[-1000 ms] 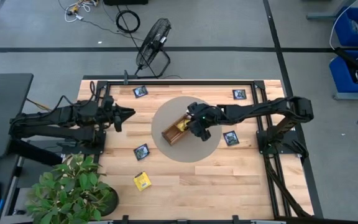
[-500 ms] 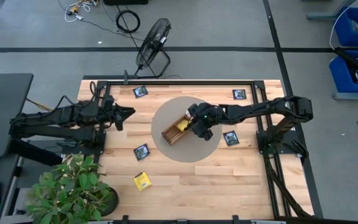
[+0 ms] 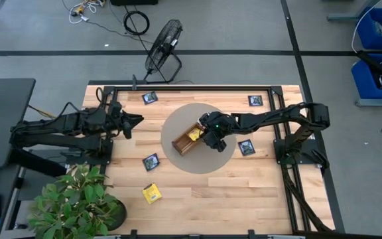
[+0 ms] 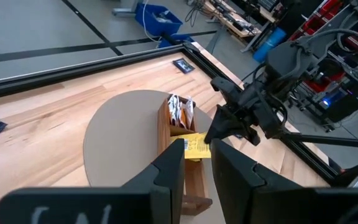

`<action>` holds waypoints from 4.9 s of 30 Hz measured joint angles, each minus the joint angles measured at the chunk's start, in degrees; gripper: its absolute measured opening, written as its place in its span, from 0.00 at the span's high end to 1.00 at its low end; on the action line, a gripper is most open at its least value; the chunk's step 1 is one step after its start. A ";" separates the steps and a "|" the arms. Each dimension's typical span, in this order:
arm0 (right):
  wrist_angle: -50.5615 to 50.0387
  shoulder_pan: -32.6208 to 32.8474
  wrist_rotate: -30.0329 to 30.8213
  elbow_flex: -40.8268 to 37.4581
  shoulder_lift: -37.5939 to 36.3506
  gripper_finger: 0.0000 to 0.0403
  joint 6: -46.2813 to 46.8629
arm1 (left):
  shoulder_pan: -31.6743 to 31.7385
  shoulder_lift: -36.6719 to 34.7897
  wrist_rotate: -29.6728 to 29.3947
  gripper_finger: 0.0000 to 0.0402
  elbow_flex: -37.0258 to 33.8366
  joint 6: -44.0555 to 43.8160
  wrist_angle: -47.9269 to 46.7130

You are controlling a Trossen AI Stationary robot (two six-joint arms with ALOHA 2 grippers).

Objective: Pick & Place Tea
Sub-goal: Put the yellow tea bag into the middle section of the wooden organizer

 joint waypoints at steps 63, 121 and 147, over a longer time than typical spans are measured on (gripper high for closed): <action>-7.56 17.00 12.04 0.12 -11.69 0.46 57.56 | -19.55 35.31 33.40 0.70 0.02 13.63 -0.25; -14.39 20.09 14.65 0.11 -11.69 0.46 67.58 | -22.58 59.28 27.73 0.99 1.49 12.48 8.68; -8.58 20.09 11.20 0.09 -11.69 0.46 70.55 | -14.32 58.55 19.58 1.00 22.68 25.56 -8.60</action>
